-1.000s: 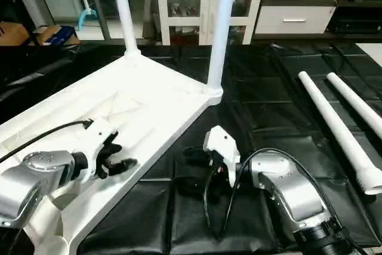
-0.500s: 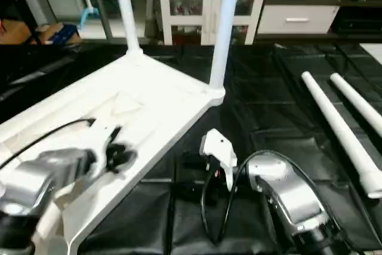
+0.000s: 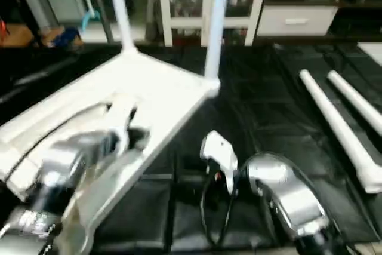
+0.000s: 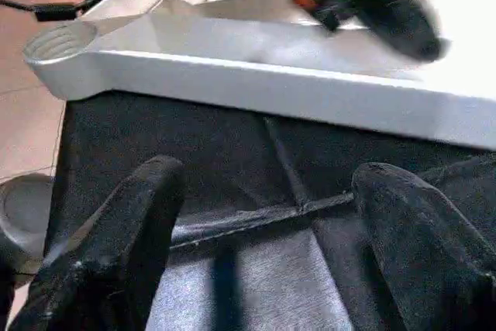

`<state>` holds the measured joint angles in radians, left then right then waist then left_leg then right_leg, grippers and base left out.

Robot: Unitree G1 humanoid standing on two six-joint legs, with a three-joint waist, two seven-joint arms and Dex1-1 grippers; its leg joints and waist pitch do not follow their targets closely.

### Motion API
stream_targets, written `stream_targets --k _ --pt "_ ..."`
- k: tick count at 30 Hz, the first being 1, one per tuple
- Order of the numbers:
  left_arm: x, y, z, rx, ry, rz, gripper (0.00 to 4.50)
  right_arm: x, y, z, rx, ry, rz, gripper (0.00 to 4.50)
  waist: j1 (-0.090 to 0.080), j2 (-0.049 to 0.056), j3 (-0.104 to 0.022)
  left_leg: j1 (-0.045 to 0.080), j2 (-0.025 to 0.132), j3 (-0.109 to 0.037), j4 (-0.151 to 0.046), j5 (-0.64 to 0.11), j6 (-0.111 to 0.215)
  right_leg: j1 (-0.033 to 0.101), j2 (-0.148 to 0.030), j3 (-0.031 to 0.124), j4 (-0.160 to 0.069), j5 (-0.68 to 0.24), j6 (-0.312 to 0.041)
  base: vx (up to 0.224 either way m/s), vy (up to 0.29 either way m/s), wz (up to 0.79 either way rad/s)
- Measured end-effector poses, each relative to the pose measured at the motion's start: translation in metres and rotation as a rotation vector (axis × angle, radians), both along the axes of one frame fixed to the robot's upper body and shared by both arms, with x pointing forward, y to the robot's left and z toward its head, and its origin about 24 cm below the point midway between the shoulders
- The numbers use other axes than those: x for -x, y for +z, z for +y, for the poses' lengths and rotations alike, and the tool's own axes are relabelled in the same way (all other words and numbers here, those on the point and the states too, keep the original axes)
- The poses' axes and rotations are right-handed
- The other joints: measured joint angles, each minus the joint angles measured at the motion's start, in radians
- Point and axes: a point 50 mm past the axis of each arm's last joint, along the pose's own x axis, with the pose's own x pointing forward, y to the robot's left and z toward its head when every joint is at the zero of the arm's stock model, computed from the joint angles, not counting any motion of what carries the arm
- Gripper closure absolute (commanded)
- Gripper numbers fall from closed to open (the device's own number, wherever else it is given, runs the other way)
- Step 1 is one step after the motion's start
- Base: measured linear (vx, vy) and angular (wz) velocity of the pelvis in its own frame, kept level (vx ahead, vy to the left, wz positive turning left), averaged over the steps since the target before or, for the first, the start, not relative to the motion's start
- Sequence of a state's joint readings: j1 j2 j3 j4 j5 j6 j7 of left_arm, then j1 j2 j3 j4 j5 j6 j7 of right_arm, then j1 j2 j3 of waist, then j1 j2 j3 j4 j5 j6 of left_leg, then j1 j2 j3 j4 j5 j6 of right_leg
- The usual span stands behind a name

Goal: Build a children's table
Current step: Rotate table base

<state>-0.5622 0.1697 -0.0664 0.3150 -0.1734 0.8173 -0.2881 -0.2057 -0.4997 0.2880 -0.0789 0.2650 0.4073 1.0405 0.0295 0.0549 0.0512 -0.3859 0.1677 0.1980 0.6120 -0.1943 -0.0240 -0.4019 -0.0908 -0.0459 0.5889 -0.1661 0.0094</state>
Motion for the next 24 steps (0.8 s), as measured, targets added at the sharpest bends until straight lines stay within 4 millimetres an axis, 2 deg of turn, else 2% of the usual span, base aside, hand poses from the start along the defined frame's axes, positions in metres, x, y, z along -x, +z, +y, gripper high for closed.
stream_targets --k 4,7,10,13,15,16,18,20,24 --pt "-0.021 0.004 -0.016 0.122 0.097 -0.034 4.05 0.000 -0.001 0.000 0.007 -0.015 -0.010 0.73 0.000 -0.001 0.000 -0.002 0.000 -0.003 0.000 0.000 0.000 0.000 0.000 -0.005 -0.008 0.000 0.000 0.000 0.000 0.00" --pt "-0.041 0.026 -0.030 0.217 0.151 -0.136 4.37 0.000 -0.002 0.003 0.009 -0.015 -0.024 0.73 0.001 0.000 0.000 -0.005 0.000 -0.003 0.001 0.002 0.004 0.000 -0.002 -0.008 -0.012 0.007 -0.005 0.000 0.000 0.00" --pt "-0.053 0.043 -0.035 0.234 0.174 -0.236 4.37 0.000 -0.002 0.004 0.012 -0.015 -0.028 0.73 0.002 0.001 -0.001 -0.005 0.000 -0.002 0.002 0.002 0.004 0.000 -0.003 -0.008 -0.012 0.010 -0.005 0.000 0.000 0.00" --pt "-0.057 0.046 -0.037 0.203 0.179 -0.307 4.37 0.000 -0.003 0.004 0.018 -0.016 -0.035 0.73 0.003 0.002 -0.001 -0.005 0.001 -0.002 0.002 0.002 0.004 0.000 -0.003 -0.009 -0.011 0.014 -0.011 0.000 0.000 0.00" --pt "-0.057 0.047 -0.036 0.198 0.150 -0.342 4.08 -0.001 -0.003 0.004 0.021 -0.019 -0.038 0.73 0.004 0.002 -0.001 -0.007 0.002 -0.003 0.002 0.002 0.005 -0.001 -0.003 -0.011 -0.011 0.014 -0.011 0.052 -0.006 -0.01" --pt "-0.057 0.050 -0.035 0.197 0.123 -0.363 4.08 -0.001 -0.003 0.004 0.022 -0.021 -0.039 0.73 0.005 0.002 -0.001 -0.009 0.003 -0.003 0.002 0.002 0.006 -0.002 -0.003 -0.014 -0.011 0.014 -0.011 0.051 -0.009 0.01" --pt "-0.055 0.059 -0.026 0.198 0.064 -0.420 3.98 -0.001 -0.003 0.004 0.025 -0.028 -0.042 0.73 0.005 0.003 -0.002 -0.012 0.005 -0.003 0.002 0.004 0.011 -0.005 -0.002 -0.017 -0.011 0.013 -0.010 0.000 0.000 0.00" --pt "-0.049 0.065 -0.012 0.187 0.020 -0.445 3.64 -0.001 -0.003 0.005 0.024 -0.030 -0.044 0.73 0.005 0.004 -0.003 -0.015 0.006 -0.004 0.001 0.004 0.011 -0.008 -0.002 -0.018 -0.010 0.012 -0.011 0.000 0.000 0.00" --pt "-0.027 0.060 0.023 0.133 -0.054 -0.405 3.31 0.000 -0.004 0.005 0.021 -0.030 -0.042 0.73 0.010 0.006 -0.003 -0.014 0.008 -0.003 0.002 0.005 0.010 -0.008 -0.002 -0.018 -0.007 0.012 -0.011 0.000 0.000 0.00"
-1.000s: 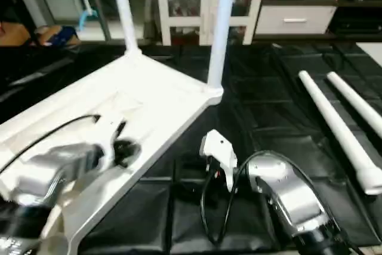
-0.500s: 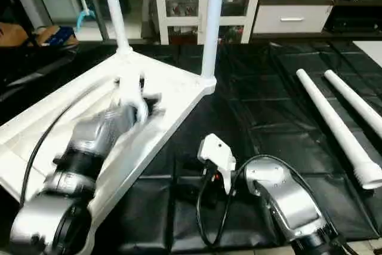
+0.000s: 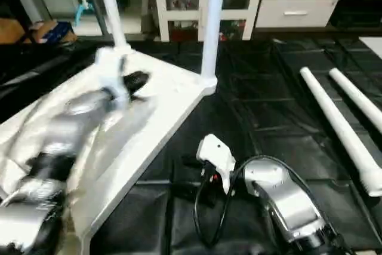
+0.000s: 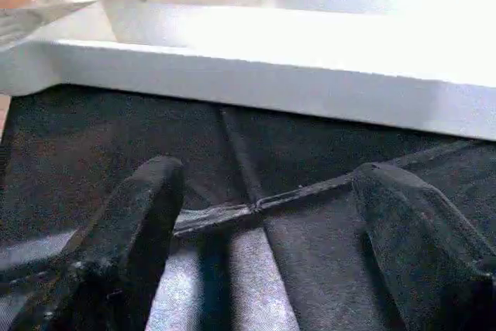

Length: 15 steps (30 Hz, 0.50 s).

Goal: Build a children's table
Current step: Rotate table base

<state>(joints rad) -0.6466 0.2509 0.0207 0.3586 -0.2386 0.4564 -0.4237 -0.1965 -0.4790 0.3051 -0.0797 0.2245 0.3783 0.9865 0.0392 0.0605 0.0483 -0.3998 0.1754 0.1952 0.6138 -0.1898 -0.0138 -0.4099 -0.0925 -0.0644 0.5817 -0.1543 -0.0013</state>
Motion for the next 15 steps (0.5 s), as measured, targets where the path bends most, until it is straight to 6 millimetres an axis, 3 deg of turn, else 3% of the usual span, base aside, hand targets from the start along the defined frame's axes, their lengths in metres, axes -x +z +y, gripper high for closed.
stream_targets --k 2,5,7,11,15 --pt "0.012 -0.003 0.013 -0.044 -0.027 0.025 3.13 0.000 0.001 0.002 -0.008 0.005 -0.002 0.73 0.002 0.000 0.000 0.001 0.000 0.001 0.000 -0.003 -0.006 0.001 -0.001 0.000 0.000 0.000 0.000 0.000 0.000 0.00" --pt "0.053 -0.010 0.057 -0.213 -0.109 0.128 2.99 0.002 0.002 0.008 -0.025 0.026 -0.007 0.73 -0.007 -0.001 0.001 0.009 0.000 0.002 0.000 -0.003 -0.008 0.004 -0.001 0.002 0.003 0.000 0.000 0.000 0.000 0.00" --pt "0.073 -0.008 0.076 -0.303 -0.122 0.189 2.76 0.002 0.003 0.009 -0.024 0.029 -0.007 0.73 -0.006 -0.004 0.004 0.013 -0.001 0.002 -0.001 -0.004 -0.009 0.006 -0.001 0.003 0.004 -0.004 0.007 0.000 0.000 0.00" --pt "0.094 -0.003 0.099 -0.449 -0.119 0.262 2.62 0.002 0.003 0.012 -0.039 0.036 -0.006 0.73 0.004 -0.003 0.004 0.017 -0.002 0.003 -0.004 -0.004 -0.009 0.011 0.000 0.007 0.004 -0.005 0.008 0.000 0.000 0.00" --pt "0.120 -0.010 0.129 -0.618 -0.079 0.419 2.28 0.004 0.002 0.012 -0.036 0.039 -0.003 0.73 -0.006 -0.002 0.005 0.018 -0.004 0.002 -0.004 -0.004 -0.009 0.010 0.000 0.010 0.003 -0.005 0.008 0.000 0.000 0.00"
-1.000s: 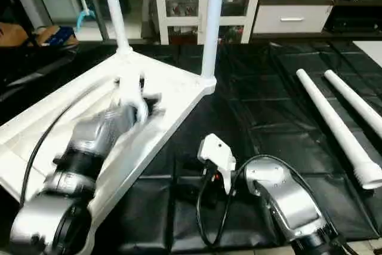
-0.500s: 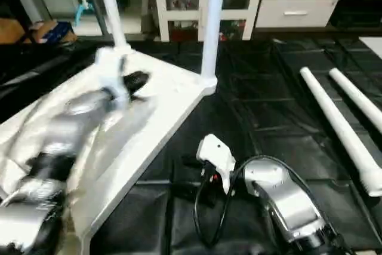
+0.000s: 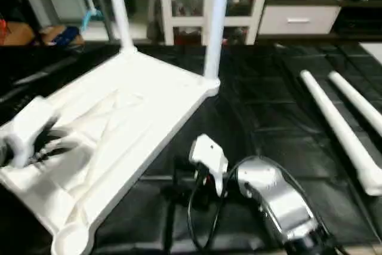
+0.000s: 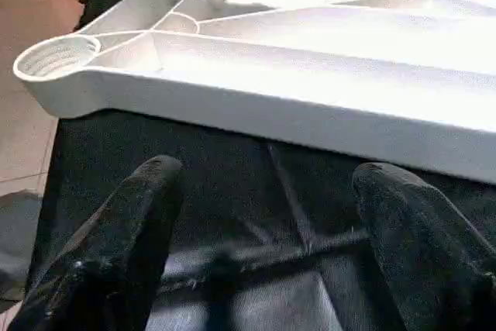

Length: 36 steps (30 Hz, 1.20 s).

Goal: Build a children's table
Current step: Rotate table base

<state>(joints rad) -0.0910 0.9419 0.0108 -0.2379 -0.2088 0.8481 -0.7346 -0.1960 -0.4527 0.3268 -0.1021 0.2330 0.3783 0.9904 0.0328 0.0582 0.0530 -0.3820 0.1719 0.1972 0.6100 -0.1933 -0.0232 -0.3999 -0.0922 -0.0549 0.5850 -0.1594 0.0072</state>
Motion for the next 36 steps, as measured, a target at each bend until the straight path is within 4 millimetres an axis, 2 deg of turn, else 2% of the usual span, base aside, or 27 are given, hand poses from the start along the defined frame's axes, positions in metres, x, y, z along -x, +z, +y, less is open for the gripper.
stream_targets --k 3,5,8,12,16,18,20,21,22,23,24,25,26,27,28,29,30,31,33,36 --pt "0.016 0.000 0.013 -0.101 0.011 0.086 2.20 0.000 0.001 0.001 -0.004 0.004 -0.003 0.73 -0.002 -0.002 0.001 0.000 0.000 -0.001 0.000 0.000 0.000 -0.001 0.000 0.000 -0.001 0.000 0.000 0.000 0.000 0.00" --pt "0.025 0.001 0.020 -0.145 0.026 0.139 2.20 0.000 0.000 0.000 0.001 0.001 -0.002 0.73 -0.004 0.000 0.002 0.002 -0.001 -0.002 0.000 0.000 0.000 -0.001 0.000 0.000 -0.003 -0.001 0.001 0.000 0.000 0.00" --pt "0.031 -0.002 0.019 -0.138 0.016 0.176 2.20 0.000 0.000 0.000 -0.001 0.001 -0.002 0.73 -0.002 0.003 0.004 0.007 -0.001 -0.002 -0.002 0.000 0.000 -0.002 0.001 0.000 -0.008 -0.001 0.001 0.000 0.000 0.00" --pt "0.036 -0.003 0.021 -0.155 0.018 0.206 2.20 0.000 0.000 0.000 0.000 0.001 -0.002 0.73 -0.006 0.001 0.006 0.013 -0.001 -0.004 -0.002 0.000 0.000 0.001 0.000 -0.003 -0.009 -0.004 0.005 0.000 0.000 0.00" --pt "0.034 -0.005 0.018 -0.140 0.023 0.187 2.20 0.000 0.000 -0.001 0.002 0.000 -0.002 0.73 -0.018 0.011 0.012 0.015 -0.001 -0.020 -0.003 0.000 0.000 0.005 0.001 -0.018 -0.015 -0.020 0.006 0.000 0.000 0.00" --pt "0.030 -0.016 0.006 -0.088 0.013 0.169 2.20 0.000 0.000 0.000 -0.001 0.001 -0.002 0.73 -0.030 0.017 0.016 0.019 -0.001 -0.022 -0.010 0.000 0.000 0.017 0.001 -0.025 -0.025 -0.021 0.004 0.000 0.000 0.00" --pt "0.027 -0.025 -0.001 -0.050 0.023 0.158 2.20 0.000 0.000 0.000 0.001 0.000 -0.002 0.73 -0.031 0.019 0.018 0.023 -0.001 -0.022 -0.014 0.000 0.000 0.019 0.000 -0.028 -0.025 -0.025 -0.002 0.000 0.000 0.00" --pt "0.023 -0.029 -0.005 -0.045 0.020 0.142 2.20 0.000 0.000 0.000 0.000 0.000 -0.002 0.73 -0.031 0.020 0.020 0.027 0.000 -0.022 -0.016 0.000 0.000 0.018 0.000 -0.036 -0.027 -0.026 -0.002 0.000 0.000 0.00" --pt "0.022 -0.031 -0.007 -0.046 0.015 0.137 2.20 0.000 0.000 0.000 0.000 0.001 -0.002 0.73 -0.032 0.023 0.022 0.032 0.003 -0.022 -0.020 0.000 0.000 0.024 0.001 -0.051 -0.032 -0.027 -0.002 -0.074 -0.049 0.01" --pt "0.020 -0.034 -0.009 -0.053 0.012 0.134 2.20 0.000 0.001 0.000 -0.001 0.001 -0.002 0.73 -0.029 0.030 0.026 0.030 0.008 -0.021 -0.030 0.000 0.000 0.037 -0.002 -0.067 -0.026 -0.044 -0.003 -0.132 -0.068 0.08" --pt "0.017 -0.036 -0.011 -0.058 0.004 0.127 2.20 0.002 -0.001 -0.002 -0.002 -0.005 0.002 0.73 0.000 0.036 0.028 0.027 0.017 0.003 -0.040 0.000 0.000 0.024 -0.002 -0.067 0.058 -0.104 -0.020 -0.132 -0.068 0.08" --pt "0.012 -0.036 -0.014 -0.054 0.002 0.106 2.20 0.004 -0.002 -0.003 0.005 -0.005 0.010 0.73 0.028 0.015 0.020 0.024 0.021 0.034 -0.042 0.000 -0.001 0.028 -0.001 -0.045 0.138 -0.146 -0.026 -0.098 -0.075 0.10" --pt "0.011 -0.039 -0.016 -0.048 0.012 0.095 2.20 0.002 -0.001 -0.002 0.005 -0.002 0.004 0.73 0.039 -0.029 0.006 0.026 0.013 0.044 -0.013 -0.010 -0.022 0.029 0.003 0.002 0.148 -0.172 -0.005 0.047 -0.159 0.05" --pt "0.013 -0.049 -0.020 -0.031 0.019 0.099 2.20 -0.001 0.003 -0.003 0.009 -0.005 -0.014 0.73 0.062 -0.014 0.007 0.018 -0.004 -0.033 0.052 -0.018 -0.024 0.014 0.009 0.012 0.161 -0.172 -0.004 0.047 -0.159 0.05" --pt "0.013 -0.054 -0.024 -0.025 0.020 0.111 2.20 -0.001 0.003 -0.003 0.008 -0.005 -0.015 0.73 0.067 0.006 -0.003 0.021 -0.019 -0.088 0.079 -0.017 -0.023 0.019 0.028 0.019 0.159 -0.171 -0.004 0.116 -0.127 0.00" --pt "0.011 -0.059 -0.026 -0.013 0.036 0.114 2.20 0.000 0.002 -0.003 0.006 -0.005 -0.012 0.73 0.067 0.017 -0.007 0.034 -0.026 -0.100 0.056 -0.048 -0.051 0.014 0.036 0.025 0.155 -0.170 -0.004 0.033 -0.018 0.23" --pt "0.008 -0.063 -0.029 0.004 0.054 0.100 2.20 0.001 0.001 -0.003 0.006 -0.005 -0.004 0.73 0.062 0.023 -0.008 0.034 -0.025 -0.085 0.036 -0.042 -0.058 0.001 0.042 0.039 0.142 -0.153 -0.012 0.033 -0.018 0.23" --pt "0.005 -0.062 -0.031 0.015 0.056 0.079 2.20 0.002 0.000 -0.003 0.007 -0.005 0.001 0.73 0.054 0.016 -0.004 0.031 -0.021 -0.074 0.026 -0.038 -0.056 0.002 0.046 0.046 0.125 -0.129 -0.015 -0.105 -0.020 0.34" --pt "-0.001 -0.064 -0.037 0.056 0.080 0.057 2.20 0.001 0.001 -0.002 0.007 -0.005 -0.005 0.73 0.055 0.017 -0.005 0.032 -0.013 -0.069 0.016 -0.033 -0.052 0.016 0.050 0.042 0.093 -0.098 -0.022 -0.096 -0.001 0.19" --pt "-0.011 -0.068 -0.048 0.103 0.106 0.022 2.20 0.000 0.002 -0.002 0.004 -0.005 -0.012 0.73 0.054 0.016 -0.006 0.033 -0.009 -0.058 0.011 -0.033 -0.052 0.027 0.047 0.043 0.078 -0.097 -0.022 0.000 0.000 0.00"
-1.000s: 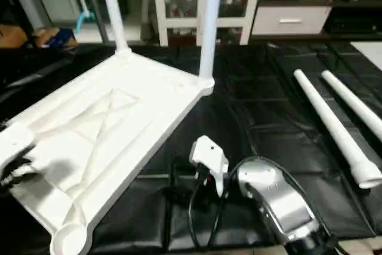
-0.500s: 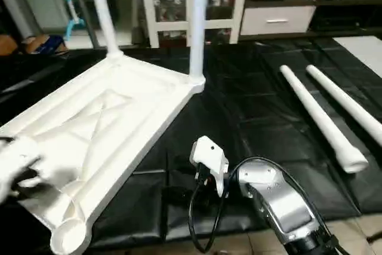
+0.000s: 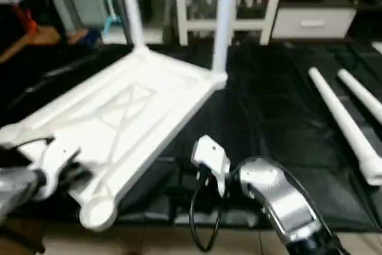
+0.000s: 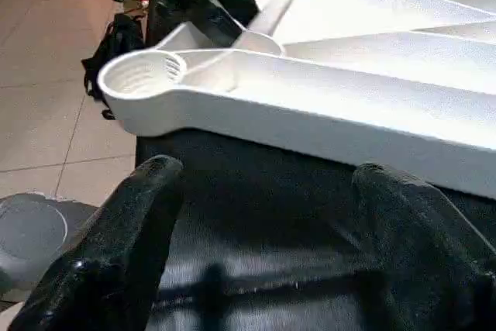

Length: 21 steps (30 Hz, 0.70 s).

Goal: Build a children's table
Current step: Rotate table base

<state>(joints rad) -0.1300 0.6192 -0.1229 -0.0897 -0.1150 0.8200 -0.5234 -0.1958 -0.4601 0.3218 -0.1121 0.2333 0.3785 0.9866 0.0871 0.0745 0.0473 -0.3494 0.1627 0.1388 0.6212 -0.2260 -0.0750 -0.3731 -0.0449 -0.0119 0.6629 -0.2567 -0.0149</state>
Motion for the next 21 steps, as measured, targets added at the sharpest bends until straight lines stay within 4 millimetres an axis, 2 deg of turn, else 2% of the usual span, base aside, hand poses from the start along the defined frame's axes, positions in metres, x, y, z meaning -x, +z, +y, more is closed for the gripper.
stream_targets --k 2,3,6,9,12,16,21 --pt "-0.004 -0.001 -0.005 0.018 0.009 -0.018 2.20 0.000 0.000 0.001 -0.005 0.000 0.000 0.73 -0.003 -0.001 0.000 -0.002 0.000 0.007 -0.005 0.000 0.000 0.001 -0.005 0.000 -0.009 0.001 0.002 0.000 0.000 0.00" --pt "-0.007 -0.001 -0.008 0.031 0.019 -0.027 2.20 0.000 0.000 0.001 -0.005 -0.002 -0.001 0.73 -0.003 0.000 0.000 -0.004 -0.002 0.009 -0.008 0.001 0.001 0.007 -0.008 -0.001 -0.015 0.004 0.006 0.000 0.000 0.00" --pt "-0.018 -0.002 -0.016 0.069 0.021 -0.057 2.20 -0.001 0.000 0.001 -0.003 -0.012 -0.004 0.73 -0.001 -0.002 0.000 -0.007 -0.002 0.018 -0.011 0.015 0.022 0.007 -0.014 -0.001 -0.018 0.013 0.013 0.000 0.000 0.00" --pt "-0.029 -0.001 -0.028 0.104 0.022 -0.091 2.20 -0.003 0.001 0.002 -0.007 -0.016 -0.016 0.73 0.001 -0.004 0.001 -0.008 -0.002 0.026 -0.014 0.015 0.023 0.006 -0.016 0.002 -0.026 0.013 0.015 0.000 0.000 0.00" --pt "-0.042 0.001 -0.045 0.150 0.012 -0.117 2.20 -0.004 0.002 0.003 -0.007 -0.015 -0.028 0.73 0.002 -0.004 -0.001 -0.018 -0.001 0.032 -0.018 0.020 0.030 0.007 -0.017 0.003 -0.035 0.015 0.016 0.000 0.000 0.00" --pt "-0.052 0.004 -0.068 0.206 -0.020 -0.143 2.20 -0.005 0.001 0.002 -0.004 -0.028 -0.031 0.73 0.002 -0.004 -0.001 -0.027 -0.001 0.034 -0.018 0.036 0.038 0.007 -0.020 0.002 -0.039 0.027 0.022 0.000 0.000 0.00" --pt "-0.053 0.007 -0.093 0.273 -0.062 -0.164 2.20 -0.013 0.004 0.002 -0.008 -0.073 -0.061 0.73 0.002 -0.005 -0.002 -0.040 -0.001 0.034 -0.018 0.038 0.044 0.000 -0.022 -0.002 -0.043 0.027 0.022 0.000 0.000 0.00"
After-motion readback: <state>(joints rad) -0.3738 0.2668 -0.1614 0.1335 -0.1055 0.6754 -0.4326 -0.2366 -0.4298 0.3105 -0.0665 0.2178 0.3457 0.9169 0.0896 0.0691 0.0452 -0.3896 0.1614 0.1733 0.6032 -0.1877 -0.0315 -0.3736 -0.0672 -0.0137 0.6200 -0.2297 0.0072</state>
